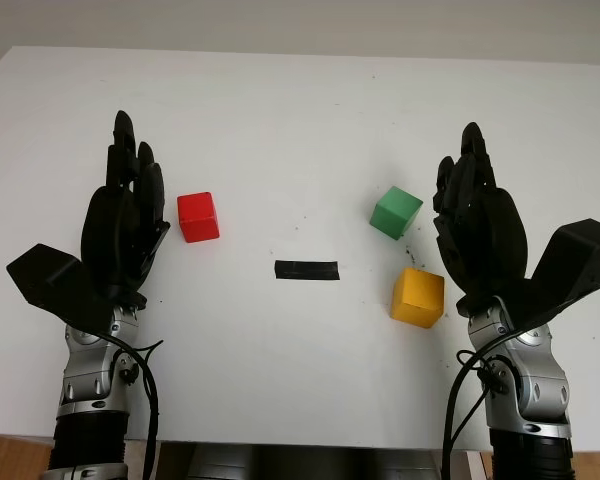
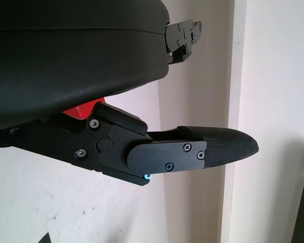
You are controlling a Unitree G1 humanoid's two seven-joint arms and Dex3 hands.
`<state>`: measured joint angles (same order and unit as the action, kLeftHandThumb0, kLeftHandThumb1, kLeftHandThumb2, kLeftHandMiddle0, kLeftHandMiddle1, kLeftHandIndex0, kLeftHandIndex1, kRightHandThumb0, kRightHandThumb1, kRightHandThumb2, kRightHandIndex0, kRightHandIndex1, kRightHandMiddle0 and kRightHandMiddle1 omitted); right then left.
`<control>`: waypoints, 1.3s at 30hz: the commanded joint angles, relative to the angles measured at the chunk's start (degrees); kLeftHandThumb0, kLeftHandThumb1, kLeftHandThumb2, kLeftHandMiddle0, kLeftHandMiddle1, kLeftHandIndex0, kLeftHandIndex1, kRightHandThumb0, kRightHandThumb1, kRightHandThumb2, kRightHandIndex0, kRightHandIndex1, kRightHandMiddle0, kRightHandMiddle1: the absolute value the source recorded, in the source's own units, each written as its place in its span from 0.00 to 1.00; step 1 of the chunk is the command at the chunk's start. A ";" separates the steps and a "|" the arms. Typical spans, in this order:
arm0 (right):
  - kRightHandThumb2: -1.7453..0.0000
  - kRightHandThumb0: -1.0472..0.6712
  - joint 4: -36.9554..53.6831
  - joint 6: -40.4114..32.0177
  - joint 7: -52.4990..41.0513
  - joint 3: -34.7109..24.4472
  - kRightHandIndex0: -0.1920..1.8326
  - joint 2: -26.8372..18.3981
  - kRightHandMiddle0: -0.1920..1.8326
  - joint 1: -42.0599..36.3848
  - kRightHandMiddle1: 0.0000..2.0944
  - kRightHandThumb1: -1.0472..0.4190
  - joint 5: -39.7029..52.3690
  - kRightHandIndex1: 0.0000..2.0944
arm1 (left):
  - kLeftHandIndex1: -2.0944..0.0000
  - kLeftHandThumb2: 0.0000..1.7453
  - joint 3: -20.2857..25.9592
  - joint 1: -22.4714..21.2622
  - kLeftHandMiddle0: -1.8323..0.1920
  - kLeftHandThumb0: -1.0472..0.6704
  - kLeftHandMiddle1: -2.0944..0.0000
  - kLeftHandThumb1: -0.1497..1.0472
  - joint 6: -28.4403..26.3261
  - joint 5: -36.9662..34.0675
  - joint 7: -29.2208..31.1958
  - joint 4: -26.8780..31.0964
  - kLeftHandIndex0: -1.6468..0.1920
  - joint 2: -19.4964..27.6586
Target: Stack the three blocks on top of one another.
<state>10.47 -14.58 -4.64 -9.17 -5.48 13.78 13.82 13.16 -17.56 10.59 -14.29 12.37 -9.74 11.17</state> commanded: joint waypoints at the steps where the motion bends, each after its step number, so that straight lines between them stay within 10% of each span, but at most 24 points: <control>1: 0.57 0.18 1.36 -0.57 0.06 0.19 0.00 -0.27 0.00 -0.38 0.00 0.00 0.00 0.00 | 1.00 0.28 -0.03 0.76 1.00 0.14 1.00 1.00 0.23 0.13 0.35 0.95 1.00 0.40; 13: 0.60 0.18 0.30 -0.83 -0.25 -1.51 0.00 -1.59 0.00 1.21 0.00 0.00 0.22 0.00 | 0.99 0.25 -0.90 -1.60 0.98 0.12 0.98 1.00 1.39 5.54 -3.15 -0.77 0.98 1.15; 20: 0.61 0.18 4.83 -3.33 -0.93 -3.70 0.00 -3.46 0.00 1.15 0.00 0.00 2.95 0.00 | 0.92 0.08 -3.93 -2.27 0.90 0.17 0.97 1.00 2.15 31.85 -15.51 4.86 0.78 10.87; 39: 0.61 0.20 7.41 -5.00 2.35 -4.12 0.00 -2.81 0.00 0.15 0.00 0.00 4.20 0.00 | 0.94 0.03 -11.69 -8.57 0.88 0.11 0.98 0.92 -15.63 41.28 8.00 11.66 0.64 28.62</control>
<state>16.48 -19.41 -2.29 -13.32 -8.28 14.50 17.86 2.21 -24.97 -4.66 26.55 19.79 0.76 38.66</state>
